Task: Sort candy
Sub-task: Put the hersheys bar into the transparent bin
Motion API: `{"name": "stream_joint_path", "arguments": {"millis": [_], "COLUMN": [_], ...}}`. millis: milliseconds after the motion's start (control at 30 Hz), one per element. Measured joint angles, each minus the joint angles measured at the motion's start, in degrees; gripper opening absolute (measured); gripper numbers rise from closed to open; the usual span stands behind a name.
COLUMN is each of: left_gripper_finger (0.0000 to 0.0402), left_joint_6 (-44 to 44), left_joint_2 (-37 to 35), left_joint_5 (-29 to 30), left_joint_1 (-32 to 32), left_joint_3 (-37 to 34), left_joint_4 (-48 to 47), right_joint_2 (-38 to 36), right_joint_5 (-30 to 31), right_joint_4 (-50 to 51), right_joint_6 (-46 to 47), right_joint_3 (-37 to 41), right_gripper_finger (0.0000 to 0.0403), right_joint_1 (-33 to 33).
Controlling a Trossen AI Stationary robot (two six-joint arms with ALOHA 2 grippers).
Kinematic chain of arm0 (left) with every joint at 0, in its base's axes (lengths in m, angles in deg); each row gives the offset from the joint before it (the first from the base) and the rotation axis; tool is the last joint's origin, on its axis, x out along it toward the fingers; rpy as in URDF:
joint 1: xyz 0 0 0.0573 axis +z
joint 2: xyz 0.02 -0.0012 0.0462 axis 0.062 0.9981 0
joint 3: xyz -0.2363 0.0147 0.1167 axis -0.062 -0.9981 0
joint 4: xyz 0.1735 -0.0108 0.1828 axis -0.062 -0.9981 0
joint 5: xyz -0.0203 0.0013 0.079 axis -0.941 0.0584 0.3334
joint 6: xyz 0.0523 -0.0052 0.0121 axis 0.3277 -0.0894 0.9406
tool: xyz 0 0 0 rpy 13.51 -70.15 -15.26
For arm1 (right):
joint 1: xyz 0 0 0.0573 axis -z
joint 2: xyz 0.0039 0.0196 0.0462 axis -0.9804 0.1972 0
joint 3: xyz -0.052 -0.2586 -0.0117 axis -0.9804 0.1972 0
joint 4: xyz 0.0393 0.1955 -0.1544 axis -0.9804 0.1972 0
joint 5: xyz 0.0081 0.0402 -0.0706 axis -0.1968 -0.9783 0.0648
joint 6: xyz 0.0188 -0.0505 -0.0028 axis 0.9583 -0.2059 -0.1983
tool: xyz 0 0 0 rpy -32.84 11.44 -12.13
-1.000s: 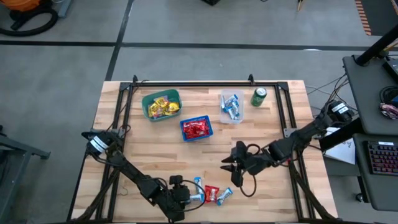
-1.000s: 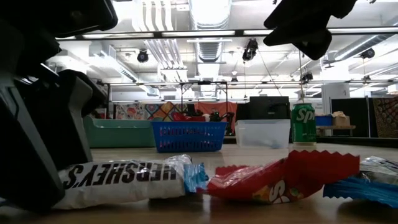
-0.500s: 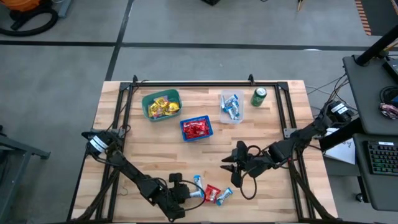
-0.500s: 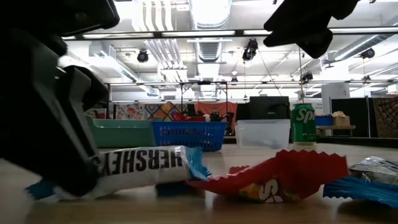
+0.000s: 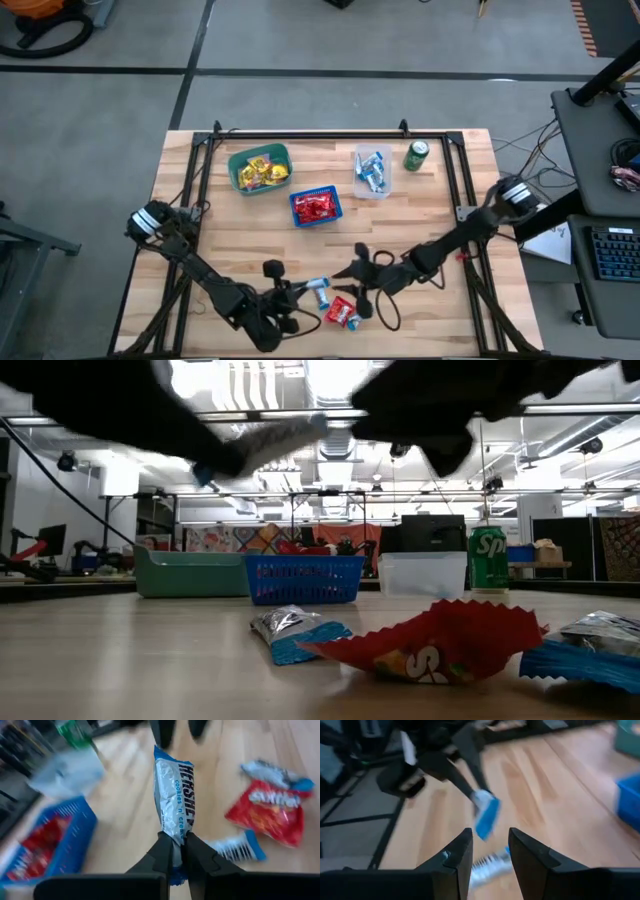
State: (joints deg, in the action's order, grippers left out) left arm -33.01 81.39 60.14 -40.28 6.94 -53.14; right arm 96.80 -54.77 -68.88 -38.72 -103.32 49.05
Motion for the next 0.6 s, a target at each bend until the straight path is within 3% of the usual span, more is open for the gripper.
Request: {"name": "stream_joint_path", "arguments": {"millis": [67, 367, 600], "left_gripper_finger": [0.0009, 0.0009, 0.0013], "left_joint_6": [3.04, 5.13, 5.88], "left_joint_2": [0.01, 0.07, 0.07], "left_joint_5": [1.57, 3.55, 3.91], "left_joint_1": [0.14, 0.44, 0.44], "left_joint_3": [0.98, 3.54, 4.39], "left_joint_4": [0.29, 0.56, 0.76], "right_joint_2": [1.92, 4.15, 3.91], "right_joint_5": [-1.90, -7.71, -8.26], "right_joint_4": [-4.03, -3.51, -3.74], "right_joint_6": [-3.05, -5.27, -5.32], "right_joint_3": [-0.67, -4.76, -5.06], "right_gripper_finger": [0.0118, 0.0118, 0.0101], "right_joint_1": [0.62, 3.01, 3.08]}}
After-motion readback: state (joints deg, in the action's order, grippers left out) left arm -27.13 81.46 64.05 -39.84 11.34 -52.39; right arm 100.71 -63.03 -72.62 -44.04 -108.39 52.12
